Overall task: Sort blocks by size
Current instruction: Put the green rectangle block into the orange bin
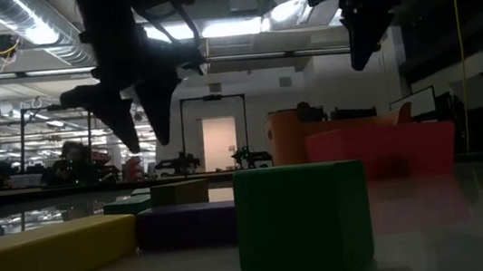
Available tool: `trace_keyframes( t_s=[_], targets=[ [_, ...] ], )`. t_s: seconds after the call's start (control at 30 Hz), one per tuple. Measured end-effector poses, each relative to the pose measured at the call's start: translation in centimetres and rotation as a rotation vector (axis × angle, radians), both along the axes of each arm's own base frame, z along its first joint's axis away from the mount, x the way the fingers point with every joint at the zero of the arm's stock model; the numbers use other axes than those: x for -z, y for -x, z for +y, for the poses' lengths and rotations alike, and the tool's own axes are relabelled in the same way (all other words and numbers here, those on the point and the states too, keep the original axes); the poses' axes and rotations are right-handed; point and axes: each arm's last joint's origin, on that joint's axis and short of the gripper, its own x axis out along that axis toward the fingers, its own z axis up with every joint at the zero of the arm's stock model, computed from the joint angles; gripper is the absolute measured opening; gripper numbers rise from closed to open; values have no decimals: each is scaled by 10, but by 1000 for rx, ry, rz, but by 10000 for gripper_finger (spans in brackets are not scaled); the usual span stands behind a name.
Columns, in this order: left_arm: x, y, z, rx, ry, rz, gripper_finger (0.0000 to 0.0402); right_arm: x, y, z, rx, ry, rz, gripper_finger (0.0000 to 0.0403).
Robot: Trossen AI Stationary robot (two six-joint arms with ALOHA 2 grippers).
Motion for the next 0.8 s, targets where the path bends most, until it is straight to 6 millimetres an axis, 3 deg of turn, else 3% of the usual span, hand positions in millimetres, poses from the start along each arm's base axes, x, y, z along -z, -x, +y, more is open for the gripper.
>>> trace_keyframes(
  t_s=[0.17, 0.33, 0.53, 0.67, 0.8],
  targets=[
    [14, -3, -15, -56, 30, 26, 198, -1, 6, -2, -107, 58, 98, 227],
    [28, -5, -23, -103, 46, 54, 198, -15, 25, -5, -102, 134, 126, 227],
    [37, -10, -24, -141, 52, 56, 198, -34, 59, -8, -88, 141, -18, 227],
    [41, -15, -20, -155, 59, 33, 198, -27, 88, -10, -78, 134, -119, 227],
    [44, -16, -15, -200, 63, 34, 198, -7, 112, -12, -46, 122, -206, 227]
  ],
)
